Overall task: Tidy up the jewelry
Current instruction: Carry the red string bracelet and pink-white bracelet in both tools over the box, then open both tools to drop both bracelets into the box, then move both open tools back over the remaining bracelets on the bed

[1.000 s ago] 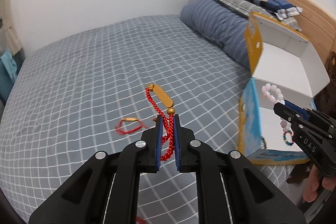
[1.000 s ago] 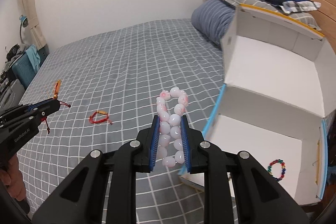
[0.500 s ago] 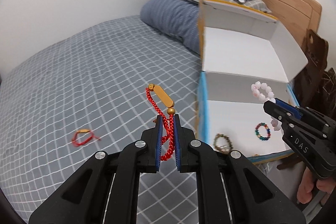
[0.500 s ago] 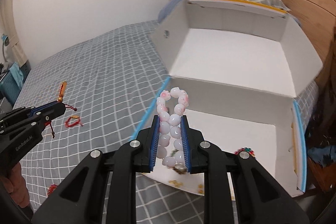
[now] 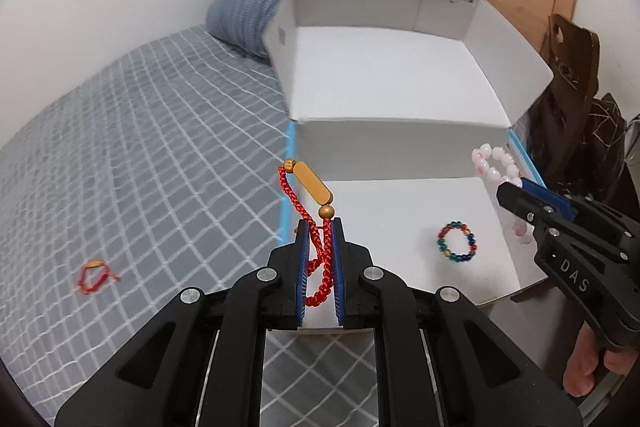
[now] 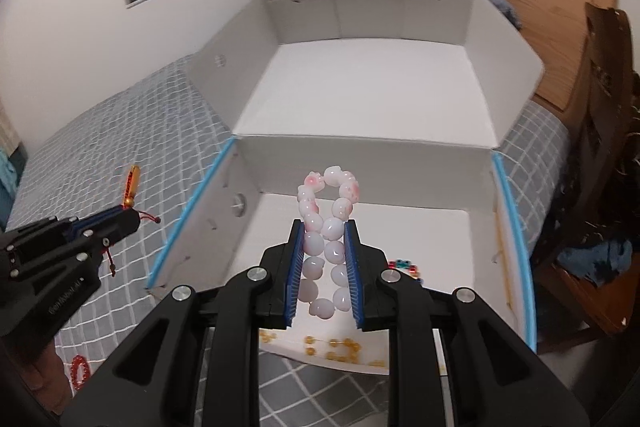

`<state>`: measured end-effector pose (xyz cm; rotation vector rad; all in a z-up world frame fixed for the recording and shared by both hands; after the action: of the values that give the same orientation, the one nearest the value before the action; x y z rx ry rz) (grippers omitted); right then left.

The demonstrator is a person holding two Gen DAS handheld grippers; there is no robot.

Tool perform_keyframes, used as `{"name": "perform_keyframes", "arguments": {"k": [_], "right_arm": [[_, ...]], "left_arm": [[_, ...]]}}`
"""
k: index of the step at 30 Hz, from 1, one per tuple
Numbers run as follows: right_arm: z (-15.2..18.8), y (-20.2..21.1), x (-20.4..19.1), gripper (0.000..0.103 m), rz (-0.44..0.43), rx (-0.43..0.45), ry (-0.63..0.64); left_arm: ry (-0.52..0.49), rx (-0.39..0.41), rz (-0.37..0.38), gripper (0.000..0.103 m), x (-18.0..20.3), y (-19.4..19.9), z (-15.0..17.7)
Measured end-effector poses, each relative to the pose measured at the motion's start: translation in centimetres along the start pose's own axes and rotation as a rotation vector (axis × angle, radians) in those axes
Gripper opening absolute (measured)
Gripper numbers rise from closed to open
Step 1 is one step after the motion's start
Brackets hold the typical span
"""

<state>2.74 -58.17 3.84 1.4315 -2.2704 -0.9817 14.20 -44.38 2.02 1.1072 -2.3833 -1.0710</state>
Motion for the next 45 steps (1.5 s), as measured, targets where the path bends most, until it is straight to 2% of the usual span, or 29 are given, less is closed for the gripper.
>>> {"name": "perform_keyframes", "arguments": {"k": [12,21,24,26,30,32,37,40,45], "right_arm": [[1.3,-1.9,4.0,0.019,0.102,-0.050,-0.071],[2.1,-3.2,4.2,0.020,0.126,-0.087,-0.086],[2.1,-3.3,4.1,0.024,0.139,-0.089,-0.096],[2.1,-3.1,4.0,0.042,0.150,-0.081,-0.095],[2.0,-2.9,4.0,0.050,0.156,-0.071,-0.098],[1.9,-2.6,4.0,0.064,0.160,-0.058,-0.100],[1.4,-1.4,4.3,0.083,0.162,-0.017,-0.118],[1.1,-0.9,4.2,0.089,0.156,0.000,-0.122],[0.6,0.0,3.2,0.095,0.137,0.028,-0.111]], "left_arm": [[-0.059,-0.060,0.013,0.011,3.3,-4.5,0.6],[-0.064,-0.083,0.016,0.013,3.1,-6.6,0.8],[-0.051,-0.084,0.012,0.026,2.7,-6.7,0.8],[-0.050,-0.081,0.006,0.045,2.5,-6.7,0.7],[-0.049,-0.065,0.008,0.060,2.3,-6.3,0.6],[-0.053,-0.056,0.006,0.070,2.4,-6.1,0.5],[-0.050,-0.024,0.006,0.086,2.4,-4.6,0.2],[-0.043,0.005,0.002,0.094,1.9,-3.0,0.0],[-0.021,0.027,-0.014,0.097,0.6,-0.7,0.0]]}}
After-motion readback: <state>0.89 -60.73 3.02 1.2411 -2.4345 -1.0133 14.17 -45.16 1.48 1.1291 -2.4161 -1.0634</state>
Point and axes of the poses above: each gripper's, at about its wrist camera, not at the fingertips, and y roughly against the way its jaws point, x to its right, z to its underside, the point moved 5 cm from there along -y, roughly the way its jaws point, and after that the axes turned 5 degrees about -z, right-handed, at the moved point
